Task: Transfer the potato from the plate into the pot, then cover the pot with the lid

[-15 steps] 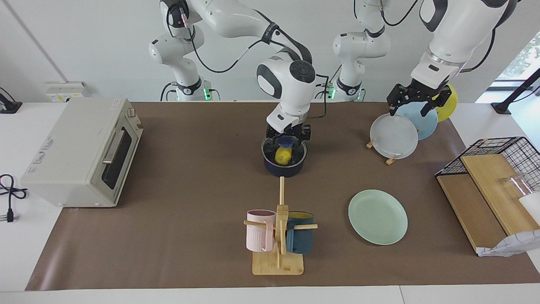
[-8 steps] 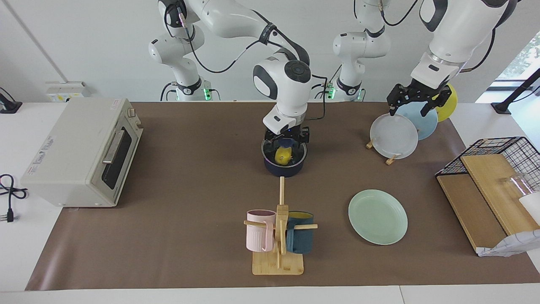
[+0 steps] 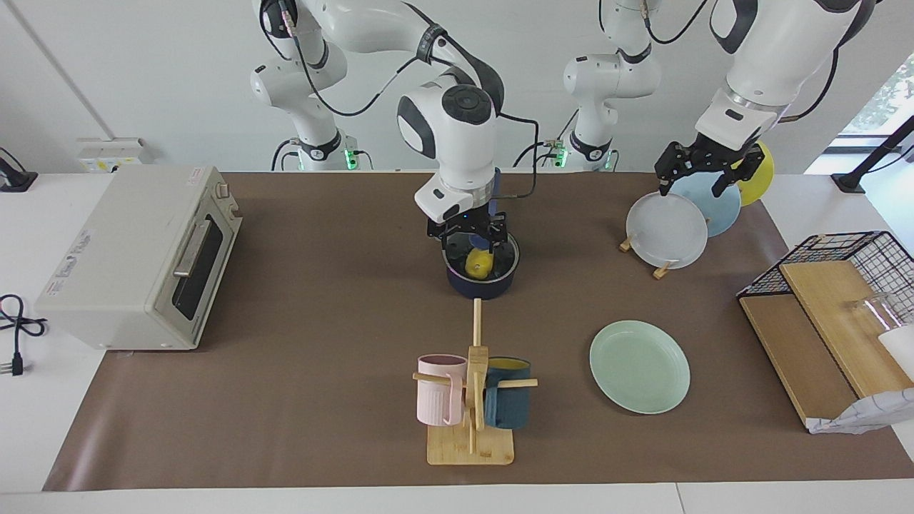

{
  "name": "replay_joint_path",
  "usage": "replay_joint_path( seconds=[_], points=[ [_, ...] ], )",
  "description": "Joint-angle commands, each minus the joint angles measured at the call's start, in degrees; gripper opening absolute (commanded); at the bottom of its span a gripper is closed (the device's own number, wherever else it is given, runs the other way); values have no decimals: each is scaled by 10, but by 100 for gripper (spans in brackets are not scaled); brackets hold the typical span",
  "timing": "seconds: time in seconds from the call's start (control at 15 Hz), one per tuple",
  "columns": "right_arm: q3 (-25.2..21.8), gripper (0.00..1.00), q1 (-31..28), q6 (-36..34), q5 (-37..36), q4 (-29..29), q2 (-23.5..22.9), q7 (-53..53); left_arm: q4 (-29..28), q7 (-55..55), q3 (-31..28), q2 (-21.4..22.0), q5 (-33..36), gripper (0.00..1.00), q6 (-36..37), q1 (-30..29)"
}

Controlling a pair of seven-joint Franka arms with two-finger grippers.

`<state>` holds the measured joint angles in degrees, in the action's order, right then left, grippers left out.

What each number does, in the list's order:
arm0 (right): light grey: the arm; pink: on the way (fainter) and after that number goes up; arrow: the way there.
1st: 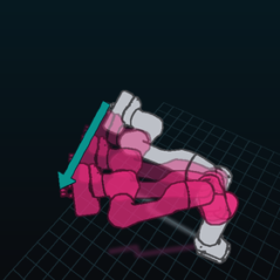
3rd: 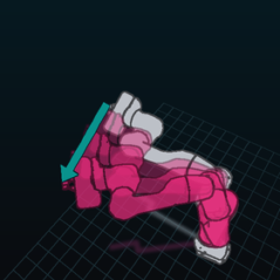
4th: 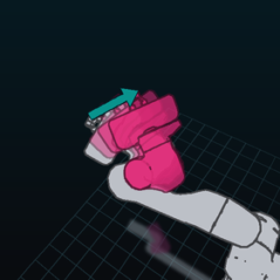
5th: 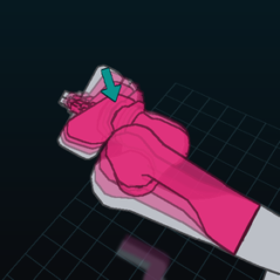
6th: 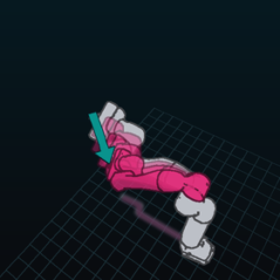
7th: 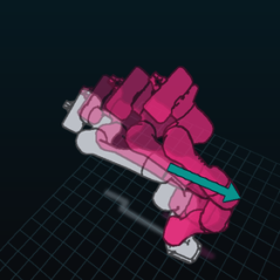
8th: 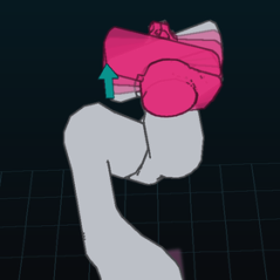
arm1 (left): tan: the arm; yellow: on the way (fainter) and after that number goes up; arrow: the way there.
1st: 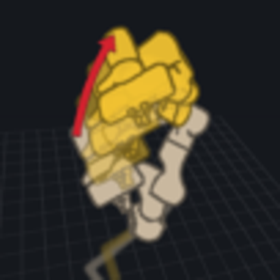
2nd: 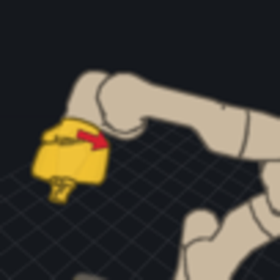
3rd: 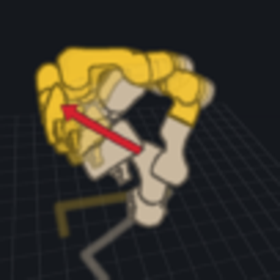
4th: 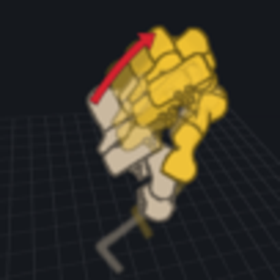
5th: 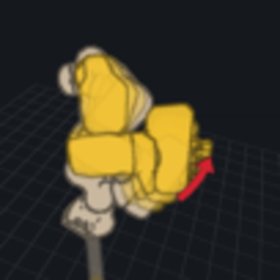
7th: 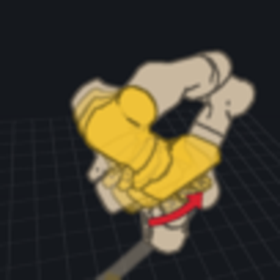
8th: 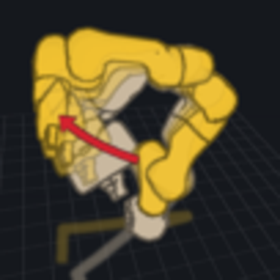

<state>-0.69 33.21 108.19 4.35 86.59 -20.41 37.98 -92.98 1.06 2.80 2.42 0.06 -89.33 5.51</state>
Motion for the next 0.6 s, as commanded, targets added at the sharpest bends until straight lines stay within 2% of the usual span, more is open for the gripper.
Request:
replay_joint_path(
  seconds=[0.0,0.13,0.27,0.53],
  points=[
    [2,100,-7,3,3,22,14,-28,-9,-4,3,9,6,100,-1,-6],
    [-4,100,-40,-5,2,21,28,-30,-8,-4,3,9,6,100,-1,-6],
    [-5,100,-79,-41,2,20,54,-50,-9,-4,3,9,6,100,-1,-6],
    [-5,100,-157,-116,1,19,109,-148,-8,-4,3,9,6,100,-1,-6]
  ],
)
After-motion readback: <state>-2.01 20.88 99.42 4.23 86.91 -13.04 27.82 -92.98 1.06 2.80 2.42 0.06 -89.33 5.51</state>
